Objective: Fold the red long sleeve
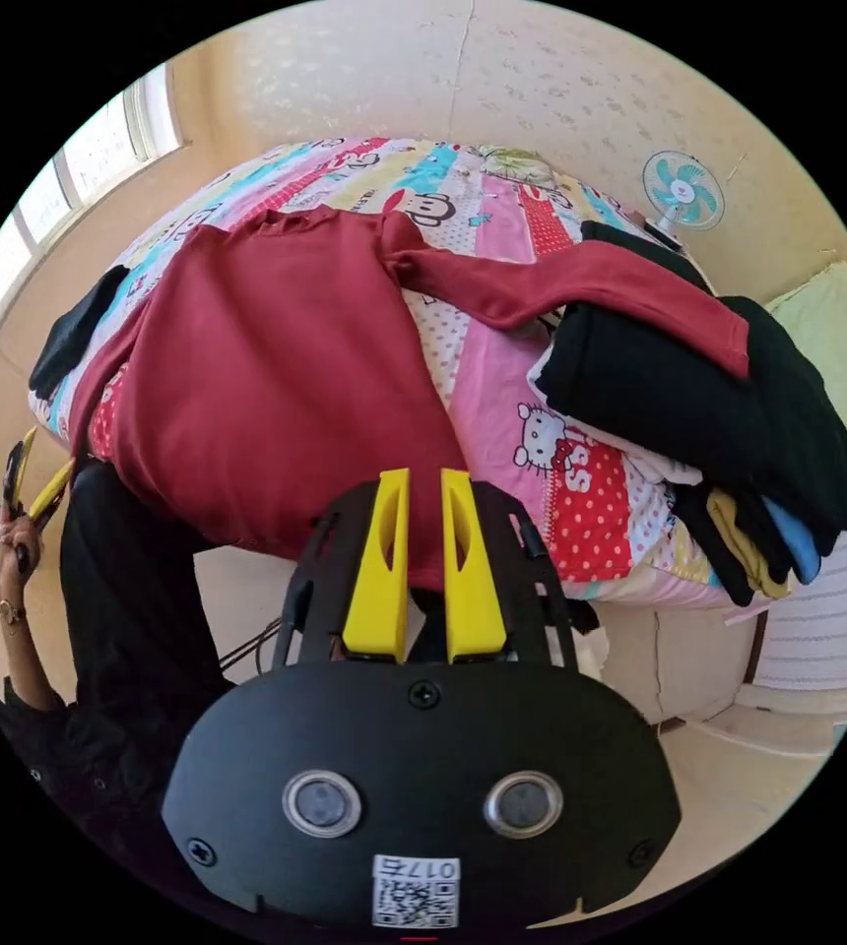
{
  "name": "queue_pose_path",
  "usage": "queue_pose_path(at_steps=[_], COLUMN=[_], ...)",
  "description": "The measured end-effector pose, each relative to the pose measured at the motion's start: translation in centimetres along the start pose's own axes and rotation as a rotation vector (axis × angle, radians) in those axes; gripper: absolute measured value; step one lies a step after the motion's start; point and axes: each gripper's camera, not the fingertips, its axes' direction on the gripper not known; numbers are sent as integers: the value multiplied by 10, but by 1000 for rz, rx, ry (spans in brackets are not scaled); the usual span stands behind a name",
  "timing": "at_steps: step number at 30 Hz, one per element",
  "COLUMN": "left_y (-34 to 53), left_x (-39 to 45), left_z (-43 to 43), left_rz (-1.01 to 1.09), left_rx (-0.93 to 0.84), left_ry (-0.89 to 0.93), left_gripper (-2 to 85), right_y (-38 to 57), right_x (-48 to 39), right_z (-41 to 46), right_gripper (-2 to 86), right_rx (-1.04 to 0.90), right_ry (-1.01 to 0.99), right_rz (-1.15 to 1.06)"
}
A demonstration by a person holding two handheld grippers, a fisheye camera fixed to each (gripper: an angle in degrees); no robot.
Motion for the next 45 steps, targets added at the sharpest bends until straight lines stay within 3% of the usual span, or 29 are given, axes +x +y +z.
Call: queue_pose_path(at_steps=[5, 8, 11, 15, 19, 21, 23, 25, 32, 38, 40, 45], left_y=[-17, -17, -31, -51, -75, -76, -65, -39, 31, 121, 123, 142], left_x=[-29, -43, 7, 133, 170, 166, 172, 198, 267, 252, 192, 78], left_z=[-14, -23, -55, -124, -126, -110, -84, -34, 176, 421, 496, 442], left_rz=[-246, -347, -142, 288, 381, 347, 396, 561, 906, 1151, 1012, 849], left_rx=[299, 402, 428, 540, 516, 505, 499, 493, 218, -321, -492, -426], left_ry=[66, 244, 272, 54, -117, -157, -166, -203, -204, -168, -344, -371], left_gripper=[99, 44, 37, 25, 6, 2, -1, -4, -2, 50, 90, 100], right_y=[-30, -31, -28, -36, -46, -43, -22, -12, 44, 58, 62, 69], right_x=[-49, -81, -107, -124, -124, -138, -145, -150, -143, -112, -105, -78], right_z=[-13, -32, -45, -56, -20, 64, 61, 56, 42, 34, 31, 29], right_gripper=[60, 51, 44, 43, 49, 47, 41, 37, 34, 32, 32, 30], right_rx=[10, 55, 77, 118, 32, -202, -59, -49, 146, 150, 153, 148], right_ry=[-130, -182, -122, -48, -82, -7, 25, 53, 21, -129, -156, -287], right_rz=[-72, -130, -213, -230, -148, -181, -167, -145, -94, -30, -22, 20])
